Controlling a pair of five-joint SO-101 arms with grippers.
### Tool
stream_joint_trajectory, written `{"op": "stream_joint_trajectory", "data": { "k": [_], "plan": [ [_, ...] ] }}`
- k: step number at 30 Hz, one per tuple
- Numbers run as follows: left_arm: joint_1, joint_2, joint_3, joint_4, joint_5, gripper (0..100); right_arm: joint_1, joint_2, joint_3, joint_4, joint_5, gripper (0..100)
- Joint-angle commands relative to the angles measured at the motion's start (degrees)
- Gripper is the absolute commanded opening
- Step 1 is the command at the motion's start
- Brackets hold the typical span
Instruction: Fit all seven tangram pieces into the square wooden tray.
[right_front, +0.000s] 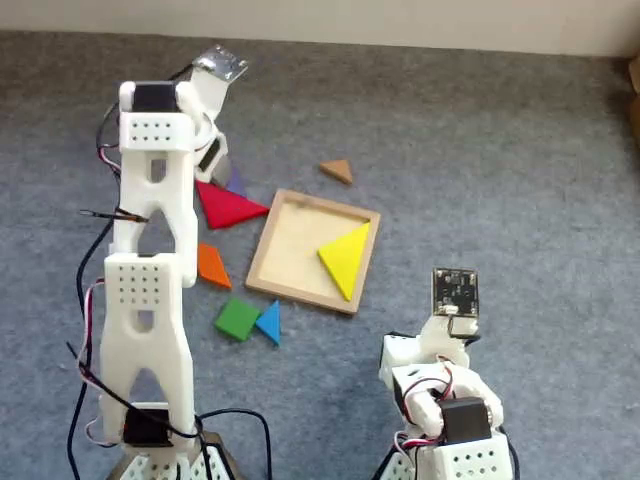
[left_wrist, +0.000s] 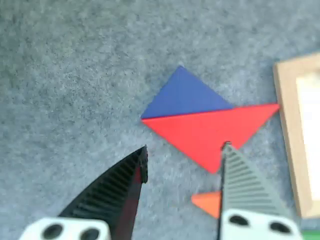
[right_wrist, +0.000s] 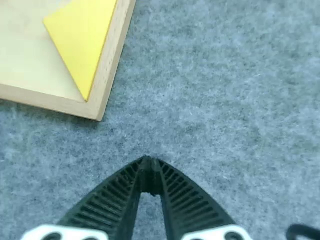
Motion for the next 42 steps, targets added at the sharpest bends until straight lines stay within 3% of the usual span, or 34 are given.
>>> {"op": "stream_joint_trajectory", "data": {
  "k": [1, 6, 10, 16, 21, 23, 26, 42],
  "plan": [
    [0.22, -10.42, 11.3, 0.44, -8.97, 28, 1.01, -1.01, 6.73, -1.27, 0.44, 0.5],
    [0.57, -9.63, 16.13, -2.46, -15.65, 28, 1.01, -1.01, 6.73, -1.27, 0.44, 0.5],
    [0.48, -6.81, 15.87, -11.16, -14.77, 28, 1.01, -1.01, 6.73, -1.36, 0.44, 0.5],
    [0.22, -3.82, 15.96, -21.71, -7.56, 28, 1.01, -1.01, 6.73, -1.45, 0.44, 0.5],
    [-0.92, 1.89, 15.96, -25.76, -7.91, 25, 1.01, -1.01, 6.73, -1.45, 0.44, 0.5],
    [-2.07, 3.82, 15.96, -27.69, -11.34, 22, 1.01, -1.01, 6.73, -1.45, 0.44, 0.5],
    [-3.3, 5.23, 15.96, -25.67, -16.44, 21, 1.01, -1.01, 6.73, -1.45, 0.44, 0.5],
    [-6.29, -0.66, 15.96, -4.4, -16.7, 20, 1.01, -1.01, 6.73, -1.45, 0.44, 0.5]
  ]
}}
